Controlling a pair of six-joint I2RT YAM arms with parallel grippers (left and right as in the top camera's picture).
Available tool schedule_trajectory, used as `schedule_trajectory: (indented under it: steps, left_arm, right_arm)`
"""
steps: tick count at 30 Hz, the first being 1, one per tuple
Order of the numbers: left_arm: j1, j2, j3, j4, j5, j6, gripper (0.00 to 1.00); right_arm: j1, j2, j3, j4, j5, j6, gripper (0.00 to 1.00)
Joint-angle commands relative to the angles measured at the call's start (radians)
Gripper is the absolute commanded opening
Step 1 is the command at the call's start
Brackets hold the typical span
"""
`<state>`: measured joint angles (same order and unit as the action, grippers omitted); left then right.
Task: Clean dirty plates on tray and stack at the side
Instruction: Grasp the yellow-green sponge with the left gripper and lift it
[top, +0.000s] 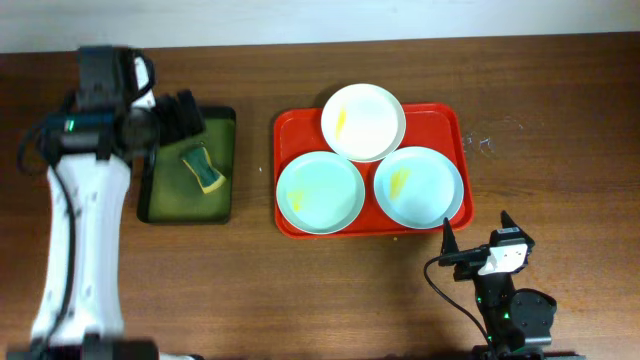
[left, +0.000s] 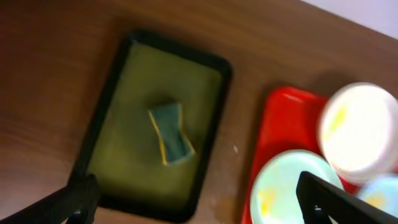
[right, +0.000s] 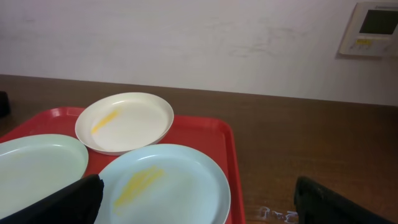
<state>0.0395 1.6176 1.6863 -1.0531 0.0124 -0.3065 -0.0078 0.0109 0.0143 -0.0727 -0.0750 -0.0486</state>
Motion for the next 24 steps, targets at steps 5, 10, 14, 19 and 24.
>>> schedule_trajectory:
  steps: [5, 10, 14, 19, 24]
  left_arm:
    - [0.001, 0.293, 0.031, 0.035, -0.087, -0.18, 0.99]
    - [0.0, 0.467, 0.031, 0.054, -0.087, -0.18, 0.99]
    - [0.001, 0.572, 0.031, 0.073, -0.087, -0.179, 0.9]
    - [0.001, 0.613, 0.03, 0.087, -0.087, -0.179, 0.69]
    - [0.001, 0.613, 0.03, 0.097, -0.088, -0.179, 0.34]
  right_arm:
    - [-0.006, -0.005, -0.009, 0.0, 0.005, 0.008, 0.98]
    - [-0.006, -0.005, -0.009, 0.0, 0.005, 0.008, 0.98]
    - [-0.006, -0.005, -0.009, 0.0, 0.005, 0.008, 0.98]
    - [-0.006, -0.005, -0.009, 0.0, 0.005, 0.008, 0.98]
    - [-0.006, -0.005, -0.009, 0.0, 0.005, 0.008, 0.98]
